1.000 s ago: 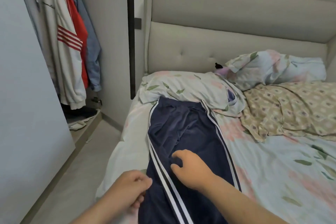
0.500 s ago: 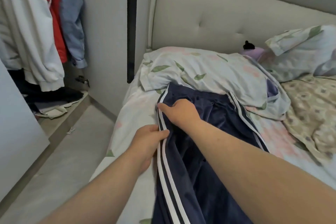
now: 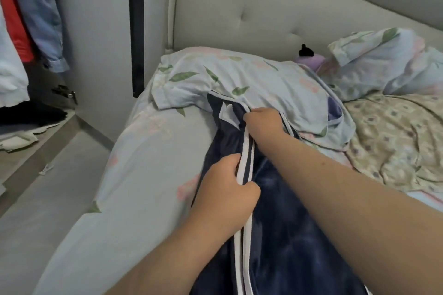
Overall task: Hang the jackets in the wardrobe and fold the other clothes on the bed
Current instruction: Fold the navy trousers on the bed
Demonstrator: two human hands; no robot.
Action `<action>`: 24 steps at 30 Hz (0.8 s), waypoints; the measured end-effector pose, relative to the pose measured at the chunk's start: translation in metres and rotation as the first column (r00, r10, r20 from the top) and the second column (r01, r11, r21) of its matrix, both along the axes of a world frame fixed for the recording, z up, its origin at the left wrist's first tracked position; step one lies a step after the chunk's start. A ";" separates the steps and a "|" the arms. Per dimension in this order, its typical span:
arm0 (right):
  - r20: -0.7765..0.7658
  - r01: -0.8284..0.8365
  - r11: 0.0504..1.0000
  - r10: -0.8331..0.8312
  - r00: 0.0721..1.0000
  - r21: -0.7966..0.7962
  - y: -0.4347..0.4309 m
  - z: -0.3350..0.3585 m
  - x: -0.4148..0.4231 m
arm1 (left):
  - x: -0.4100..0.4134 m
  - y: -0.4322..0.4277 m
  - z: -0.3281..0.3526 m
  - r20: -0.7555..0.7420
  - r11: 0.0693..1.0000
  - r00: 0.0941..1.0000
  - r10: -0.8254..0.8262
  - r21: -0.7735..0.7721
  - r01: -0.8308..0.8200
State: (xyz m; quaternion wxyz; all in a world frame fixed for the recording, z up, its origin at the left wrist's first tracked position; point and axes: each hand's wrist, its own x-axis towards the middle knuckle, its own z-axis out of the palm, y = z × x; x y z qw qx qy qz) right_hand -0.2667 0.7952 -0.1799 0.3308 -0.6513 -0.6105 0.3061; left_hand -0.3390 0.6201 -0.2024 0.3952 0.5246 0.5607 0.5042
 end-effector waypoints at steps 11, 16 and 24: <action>-0.189 0.252 0.937 -0.301 0.935 -0.244 0.015 -0.030 0.136 | 0.108 0.023 -0.010 0.134 0.847 0.886 -0.444 -0.260 0.464; -0.534 0.096 0.928 -0.289 0.794 -0.359 0.007 -0.037 0.148 | 0.094 -0.019 0.001 -0.140 0.836 0.827 -0.544 -0.177 0.519; -0.391 0.090 0.890 -0.285 0.875 -0.447 -0.140 -0.025 0.164 | -0.023 -0.086 -0.035 -0.475 0.954 0.877 0.074 -0.222 -0.201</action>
